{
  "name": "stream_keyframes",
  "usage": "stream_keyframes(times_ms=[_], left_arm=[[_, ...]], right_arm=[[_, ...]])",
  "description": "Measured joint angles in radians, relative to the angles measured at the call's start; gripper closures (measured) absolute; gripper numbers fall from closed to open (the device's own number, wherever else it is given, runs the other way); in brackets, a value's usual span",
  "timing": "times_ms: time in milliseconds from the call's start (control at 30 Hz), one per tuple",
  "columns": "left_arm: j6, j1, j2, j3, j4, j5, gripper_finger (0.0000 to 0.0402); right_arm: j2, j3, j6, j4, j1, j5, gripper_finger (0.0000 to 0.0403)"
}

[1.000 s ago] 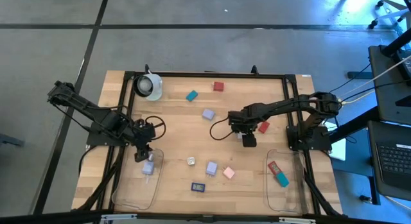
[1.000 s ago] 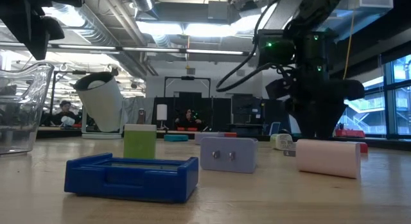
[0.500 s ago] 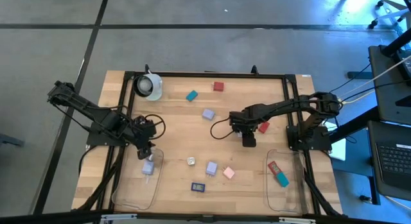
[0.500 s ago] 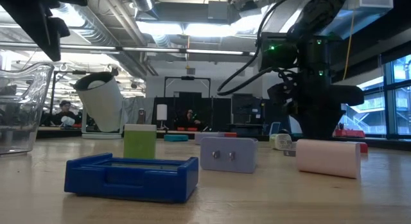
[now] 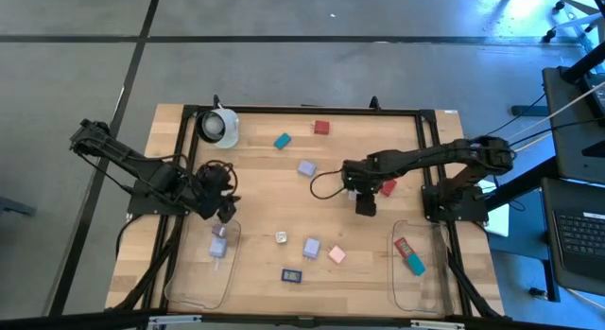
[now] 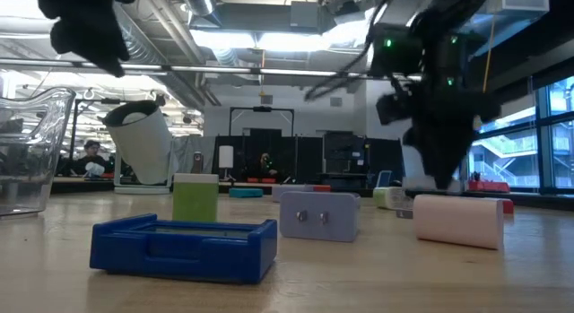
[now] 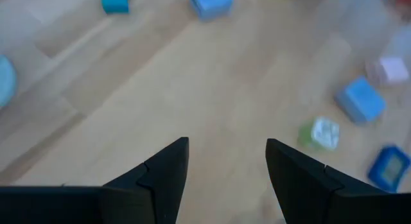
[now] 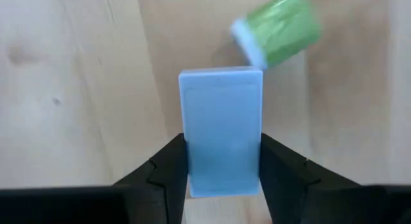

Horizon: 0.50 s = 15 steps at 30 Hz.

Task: Pick & Place Office items
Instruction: Put the white timer into the right transparent bin

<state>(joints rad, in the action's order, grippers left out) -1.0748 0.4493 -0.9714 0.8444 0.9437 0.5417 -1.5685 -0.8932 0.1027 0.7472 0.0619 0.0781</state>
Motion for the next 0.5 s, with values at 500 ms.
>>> stream_keyframes(times_ms=[500], left_arm=[[0.157,-0.001,0.0,0.0,-0.272,0.406,0.0192]], right_arm=[[0.479,-0.003,0.338,0.04,-0.033,0.002,0.0249]])
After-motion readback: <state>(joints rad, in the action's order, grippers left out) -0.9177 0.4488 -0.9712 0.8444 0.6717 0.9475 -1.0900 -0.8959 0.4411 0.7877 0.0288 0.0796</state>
